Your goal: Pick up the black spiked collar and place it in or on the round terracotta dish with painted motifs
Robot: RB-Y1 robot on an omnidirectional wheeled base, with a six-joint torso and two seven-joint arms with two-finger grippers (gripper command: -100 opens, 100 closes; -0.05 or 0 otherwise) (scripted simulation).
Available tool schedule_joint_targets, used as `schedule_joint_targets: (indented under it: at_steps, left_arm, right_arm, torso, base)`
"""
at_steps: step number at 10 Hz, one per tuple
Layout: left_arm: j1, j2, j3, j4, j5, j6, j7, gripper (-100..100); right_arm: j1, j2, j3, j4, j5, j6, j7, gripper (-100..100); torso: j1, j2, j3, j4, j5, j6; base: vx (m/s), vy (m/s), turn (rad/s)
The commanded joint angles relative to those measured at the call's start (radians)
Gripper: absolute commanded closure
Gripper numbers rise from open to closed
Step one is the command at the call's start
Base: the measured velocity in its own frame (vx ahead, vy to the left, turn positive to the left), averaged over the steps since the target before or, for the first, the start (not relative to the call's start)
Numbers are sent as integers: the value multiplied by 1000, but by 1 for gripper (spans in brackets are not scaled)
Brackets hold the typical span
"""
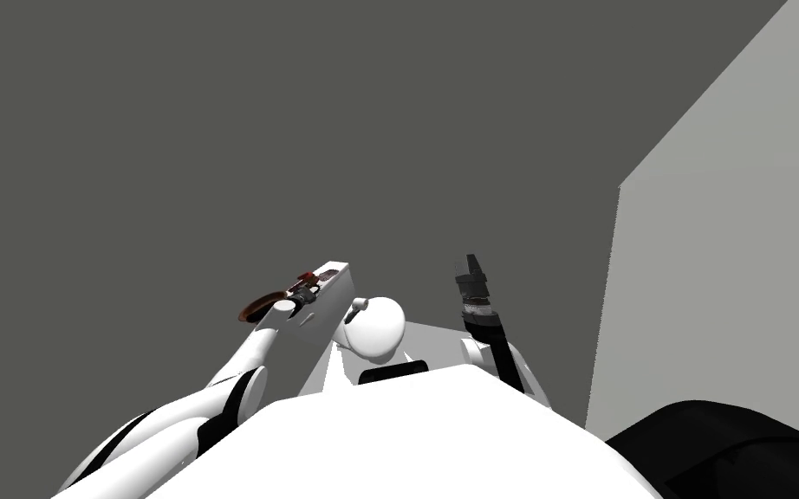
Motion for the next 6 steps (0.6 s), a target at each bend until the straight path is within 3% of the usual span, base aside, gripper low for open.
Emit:
schedule_joint_targets:
  at_steps: [1,2,6]
  left_arm:
    - [0,0,0,0,0,0,0,-100]
    - [0,0,0,0,3,0,-4,100]
    - [1,-1,0,1,3,1,-3,100]
  right_arm:
    - [0,0,0,0,0,0,0,0]
    - [0,0,0,0,0,0,0,0]
    - [0,0,0,0,0,0,0,0]
  torso:
    - [0,0,0,0,0,0]
    - [1,1,0,0,0,0]
    - [2,3,2,1,0,0]
  base:
    - [11,-12,-2]
    - [-1,-5,-4]
    - [1,0,1]
